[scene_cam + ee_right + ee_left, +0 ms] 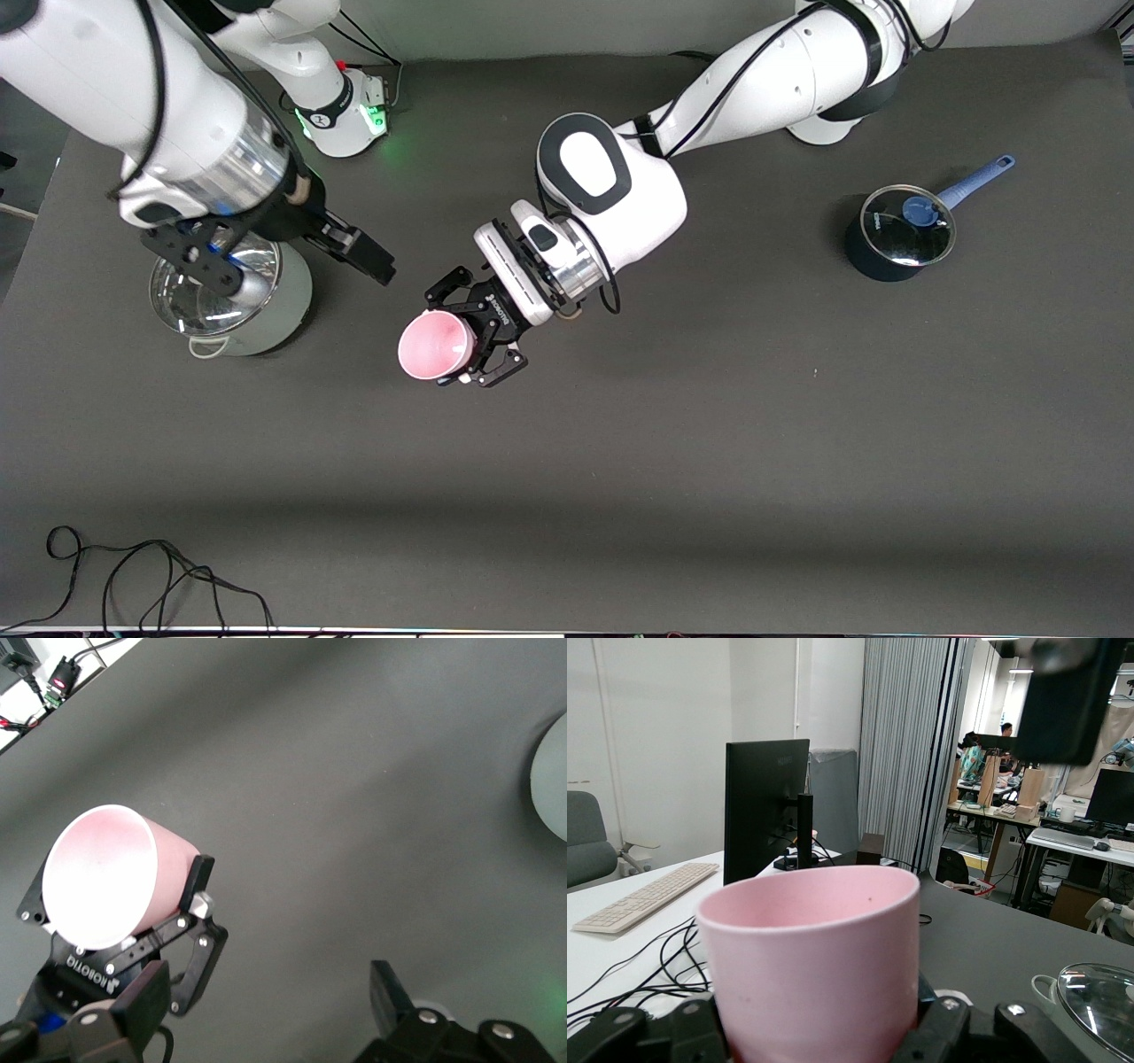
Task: Transfer pink cup from left to right arm
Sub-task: 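Hold the cup with the left gripper while the right gripper grasps its rim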
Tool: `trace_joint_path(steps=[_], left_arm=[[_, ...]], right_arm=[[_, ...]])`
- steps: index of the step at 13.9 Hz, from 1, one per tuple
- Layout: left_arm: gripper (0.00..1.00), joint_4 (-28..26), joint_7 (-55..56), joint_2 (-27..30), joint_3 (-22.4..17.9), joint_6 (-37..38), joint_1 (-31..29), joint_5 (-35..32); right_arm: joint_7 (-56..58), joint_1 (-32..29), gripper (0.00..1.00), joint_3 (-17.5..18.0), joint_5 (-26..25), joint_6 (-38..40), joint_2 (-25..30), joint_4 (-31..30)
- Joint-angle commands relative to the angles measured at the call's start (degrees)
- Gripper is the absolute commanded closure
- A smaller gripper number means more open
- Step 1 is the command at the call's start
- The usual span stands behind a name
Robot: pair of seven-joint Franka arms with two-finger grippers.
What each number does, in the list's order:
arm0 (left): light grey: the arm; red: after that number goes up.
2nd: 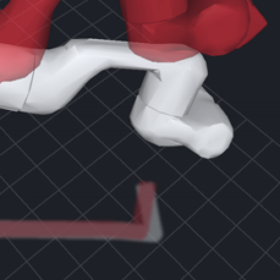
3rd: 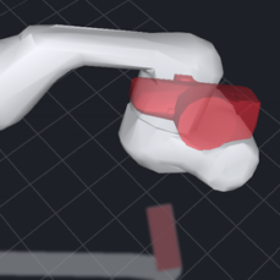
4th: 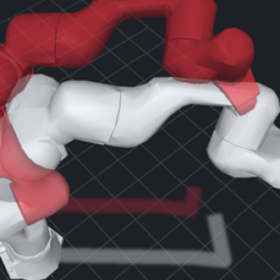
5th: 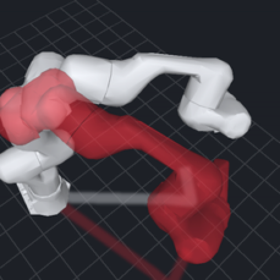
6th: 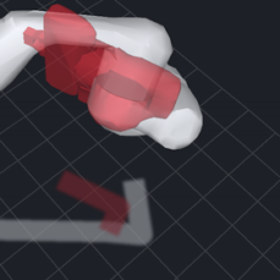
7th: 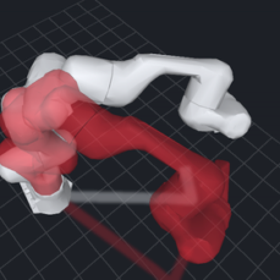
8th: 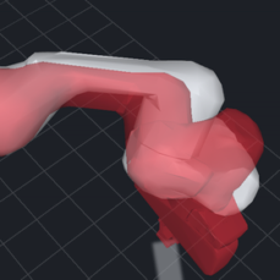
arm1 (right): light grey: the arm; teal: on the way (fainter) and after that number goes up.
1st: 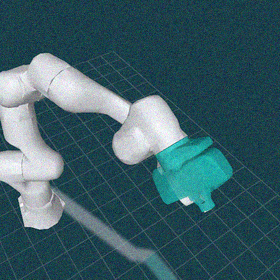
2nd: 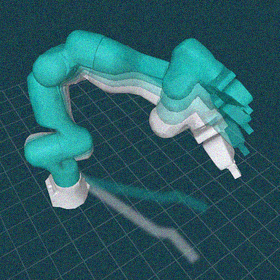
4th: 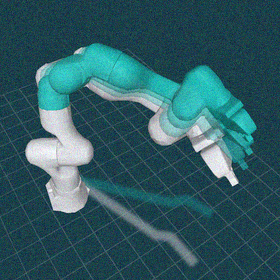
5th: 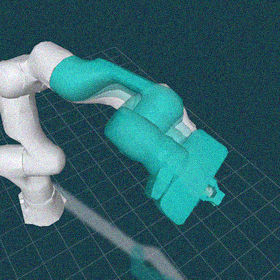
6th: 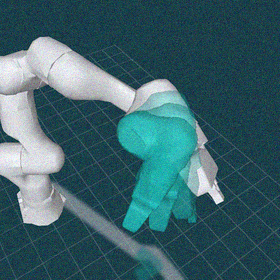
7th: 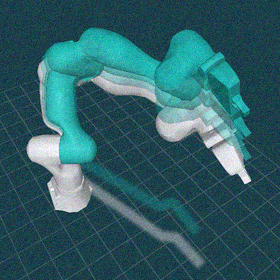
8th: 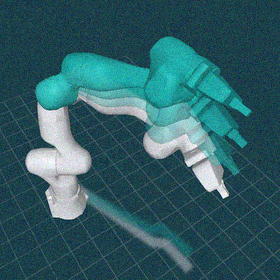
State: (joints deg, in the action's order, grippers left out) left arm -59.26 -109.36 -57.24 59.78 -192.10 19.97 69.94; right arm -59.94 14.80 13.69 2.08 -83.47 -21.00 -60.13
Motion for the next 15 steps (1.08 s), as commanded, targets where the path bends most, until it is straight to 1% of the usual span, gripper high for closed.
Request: trace_joint_path(steps=[1, 3, 6, 8, 15], left_arm=[[1.00, 1.43, 0.72, 0.55, -1.16, -0.91, 1.39, 0.81], [1.00, 1.43, 0.72, 0.55, -1.16, -0.91, 1.47, 0.81], [1.00, 1.43, 0.72, 0.55, -1.07, -0.91, 1.47, 0.81], [1.00, 1.43, 0.72, 0.55, -1.07, -0.83, 1.47, 0.81], [1.00, 1.43, 0.72, 0.63, -1.07, -0.91, 1.47, 0.81]], right_arm=[[-1.41, 0.93, 0.01, 0.02, -1.63, -1.16, -4.31, 5.37], [-1.41, 0.84, 0.01, -0.24, -2.86, -4.06, -4.40, 5.46], [-1.41, 0.84, 0.01, -0.68, -3.04, -7.05, -5.45, 5.46], [-1.41, 1.02, 0.01, -0.24, -4.00, -7.24, -6.77, 5.81], [-1.41, 3.48, 0.02, -0.24, -4.27, -6.89, -7.57, 5.55]])
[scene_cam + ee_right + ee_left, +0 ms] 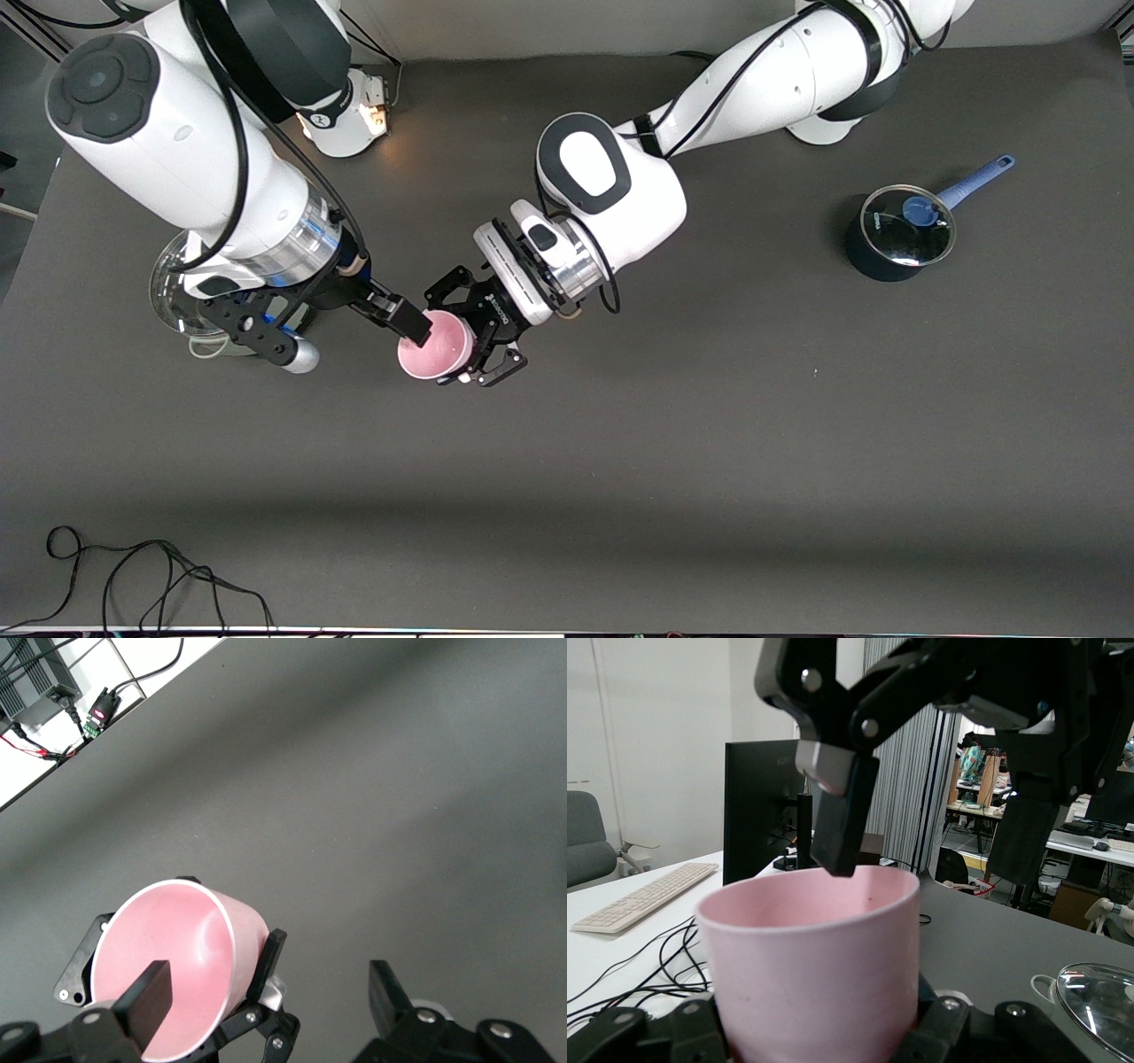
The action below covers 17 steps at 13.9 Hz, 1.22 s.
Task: Transfer pink cup from left to right arm
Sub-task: 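Hold the cup with the left gripper while the right gripper grasps its rim, then open the left gripper and withdraw it while the right gripper holds the cup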
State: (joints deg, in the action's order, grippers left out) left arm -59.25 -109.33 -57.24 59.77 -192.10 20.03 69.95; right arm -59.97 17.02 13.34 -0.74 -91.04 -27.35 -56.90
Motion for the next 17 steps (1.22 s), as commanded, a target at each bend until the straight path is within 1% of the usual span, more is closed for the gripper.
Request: trace_joint_path(steps=[1, 3, 4, 6, 12, 13, 14, 17], left_arm=[[1.00, 1.42, 0.69, 0.55, -1.15, -0.91, 1.42, 0.81], [1.00, 1.42, 0.69, 0.55, -1.15, -0.91, 1.42, 0.81], [1.00, 1.42, 0.69, 0.55, -1.06, -0.91, 1.42, 0.81], [1.00, 1.42, 0.69, 0.55, -1.06, -0.91, 1.42, 0.81], [1.00, 1.42, 0.69, 0.55, -1.06, -0.91, 1.42, 0.81], [1.00, 1.42, 0.78, 0.55, -0.97, -0.91, 1.42, 0.89], [1.00, 1.42, 0.78, 0.63, -0.80, -1.00, 1.42, 0.89], [1.00, 1.42, 3.59, 0.64, -0.97, -1.00, 1.42, 0.81]], right_arm=[[-1.37, 1.26, 0.02, 0.11, -1.54, 0.77, -1.56, 2.32], [-1.37, 1.26, 0.06, 0.11, -1.63, 0.86, -1.65, 2.32], [-1.37, 1.26, 0.15, 0.11, -1.72, 0.86, -1.65, 2.32], [-1.29, 1.26, 0.36, -0.07, -2.07, 0.77, -1.65, 2.32], [-1.37, 1.26, 0.82, -0.25, -2.25, 0.77, -1.65, 2.41], [-1.37, 1.26, 0.94, -0.25, -2.25, 0.77, -1.65, 2.41], [-1.37, 1.26, 1.00, -0.25, -2.25, 0.60, -1.65, 2.50], [-1.37, 1.26, 1.00, -0.25, -2.25, 0.51, -1.65, 2.41]])
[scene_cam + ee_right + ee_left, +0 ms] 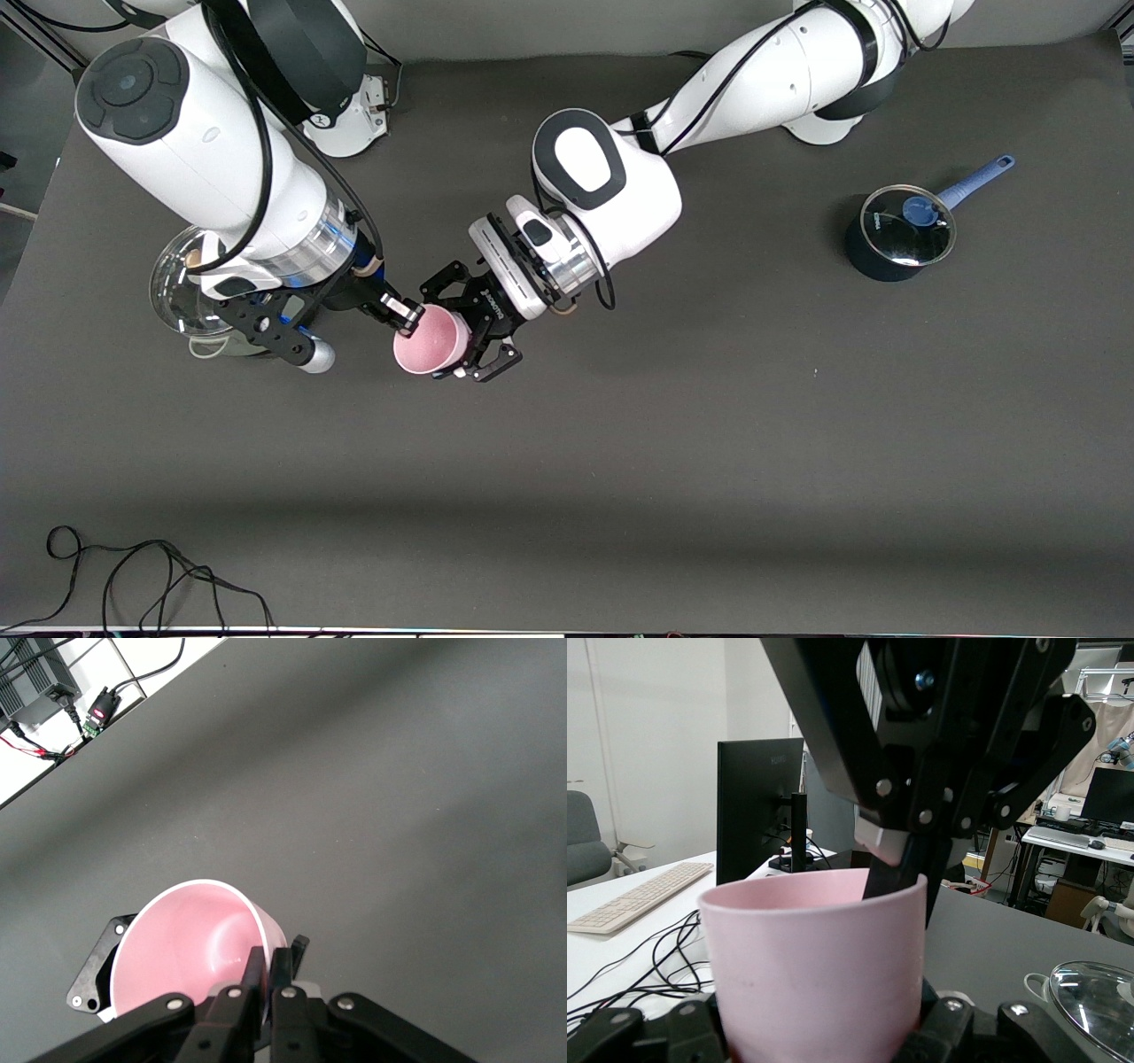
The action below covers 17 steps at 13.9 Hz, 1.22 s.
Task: Transfer pink cup from left to right arm
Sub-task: 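Open the left gripper and withdraw it while the right gripper holds the cup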
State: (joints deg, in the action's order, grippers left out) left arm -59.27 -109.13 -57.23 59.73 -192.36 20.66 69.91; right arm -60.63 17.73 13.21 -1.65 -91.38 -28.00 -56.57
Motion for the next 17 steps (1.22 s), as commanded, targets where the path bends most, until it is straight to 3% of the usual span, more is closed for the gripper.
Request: trace_joint_path(steps=[1, 6, 7, 8, 12, 14, 17], left_arm=[[1.00, 1.44, 3.40, 0.63, -0.76, -0.73, 0.79, 0.84], [1.00, 1.35, 3.48, 1.77, -1.37, -1.35, 0.62, 0.75], [0.10, 1.18, 3.40, 2.12, -1.55, -0.83, 0.27, 0.40], [0.00, 1.18, 3.48, 2.21, -1.46, -1.00, 0.18, -0.56], [0.00, -1.79, 3.31, 3.52, -1.46, 0.49, -3.40, -0.66], [0.00, -10.83, 3.22, 6.77, -1.55, 5.03, -10.25, -2.14], [0.00, -19.81, 3.22, 9.94, -1.55, 13.12, -18.43, -6.97]], right_arm=[[-0.72, 0.55, 1.00, -0.12, -1.33, 0.85, -1.00, 2.16], [-0.63, 0.55, 1.00, -0.12, -2.83, -0.11, -1.00, 2.16], [-0.63, 0.47, 1.00, -0.20, -2.92, -0.73, -1.00, 2.08], [-0.54, 0.47, 1.00, -0.29, -3.09, -1.34, -1.09, 2.16], [-0.10, 0.12, 1.00, -0.20, -7.31, -4.06, -1.18, 2.08], [-0.02, -0.32, 1.00, -1.08, -7.57, -5.21, -1.09, 2.08], [4.53, -0.41, 1.00, -5.64, -7.66, -6.27, -1.17, 1.99]])
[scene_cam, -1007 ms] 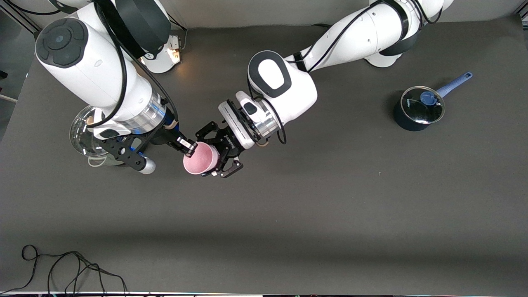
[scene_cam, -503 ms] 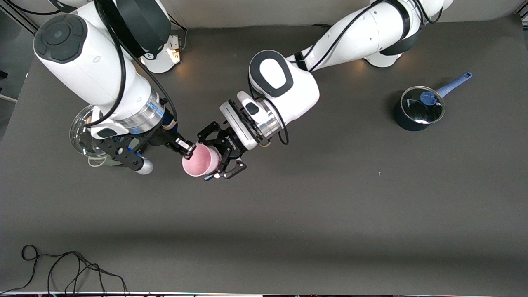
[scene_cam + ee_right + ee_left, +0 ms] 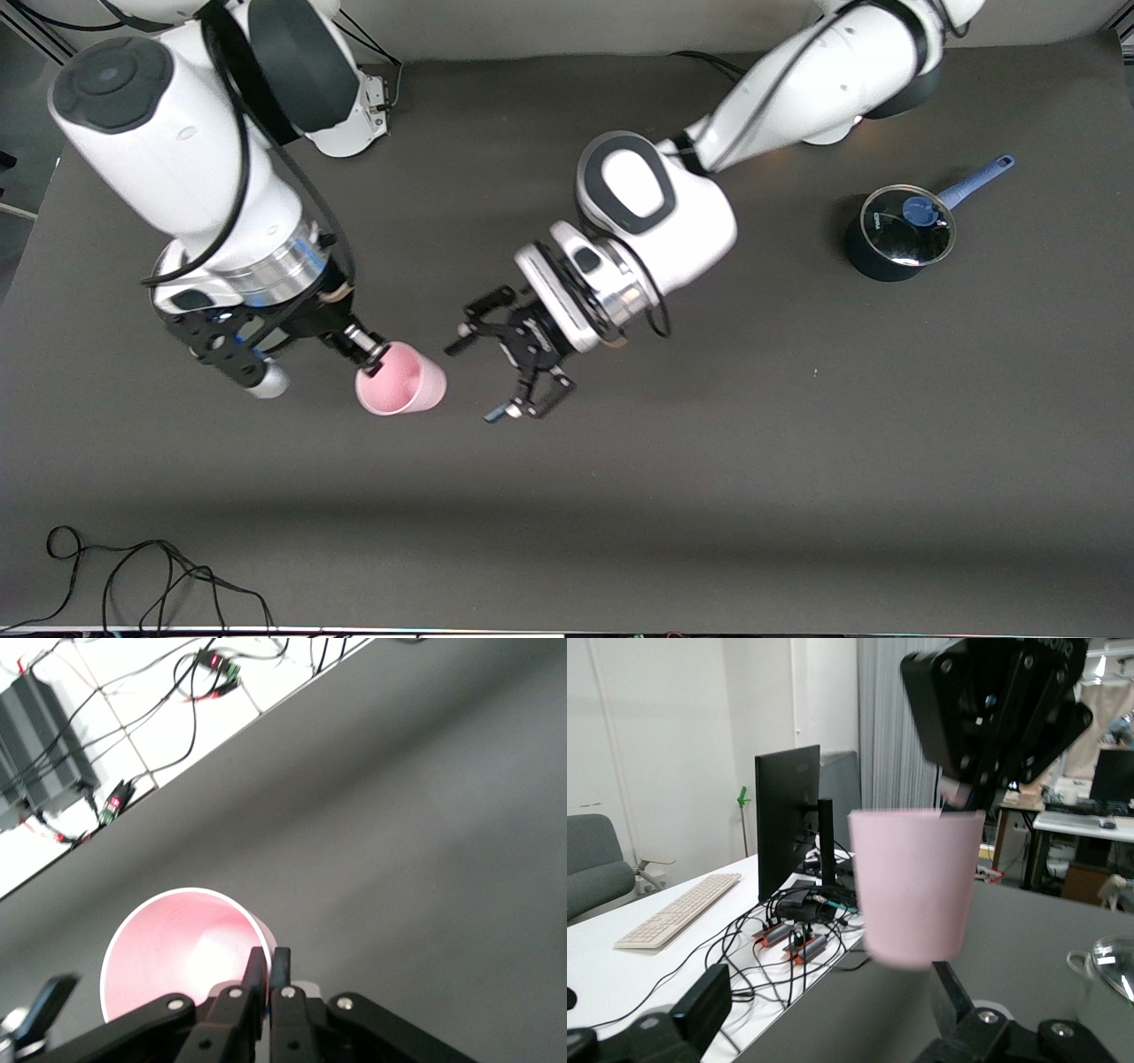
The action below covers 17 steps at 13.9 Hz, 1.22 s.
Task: Transfer pink cup from left to right arm
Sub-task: 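Open the left gripper and withdraw it while the right gripper holds the cup, then lower the pink cup with the right gripper beside the glass pot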
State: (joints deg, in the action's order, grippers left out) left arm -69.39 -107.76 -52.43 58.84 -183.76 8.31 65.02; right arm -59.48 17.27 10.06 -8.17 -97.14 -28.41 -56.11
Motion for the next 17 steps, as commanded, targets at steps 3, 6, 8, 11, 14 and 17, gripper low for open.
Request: trace_joint_path(steps=[3, 6, 8, 11, 14, 17], left_arm=[[0.00, -14.44, 2.02, 6.80, -3.80, 15.58, -12.95, -15.49], [0.00, -20.32, 2.20, 15.55, -12.21, 31.92, -17.54, -21.66], [0.00, -24.37, 3.69, 22.77, -19.34, 42.99, -17.71, -22.21], [0.00, -25.80, 6.05, 28.25, -28.41, 56.89, -17.71, -28.42], [0.00, -25.71, 16.92, 32.02, -32.99, 66.14, -17.72, -42.03], [0.00, -24.49, 26.43, 33.96, -34.31, 71.86, -20.26, -51.37]], right_arm=[[11.73, -4.06, 1.00, -5.84, -0.53, 0.45, -0.68, 1.01], [26.47, -11.09, 1.00, -5.84, 1.56, 2.73, -0.50, 0.74], [36.93, -16.71, 1.00, -5.93, 3.42, 2.92, 0.11, -1.17], [54.85, -24.63, 1.00, -6.01, 7.36, 2.92, 1.25, -5.14], [69.02, -30.35, 1.00, -6.19, 10.70, 0.03, 2.13, -11.10], [73.01, -31.59, 1.00, -6.19, 12.39, -9.71, 3.19, -20.06]])
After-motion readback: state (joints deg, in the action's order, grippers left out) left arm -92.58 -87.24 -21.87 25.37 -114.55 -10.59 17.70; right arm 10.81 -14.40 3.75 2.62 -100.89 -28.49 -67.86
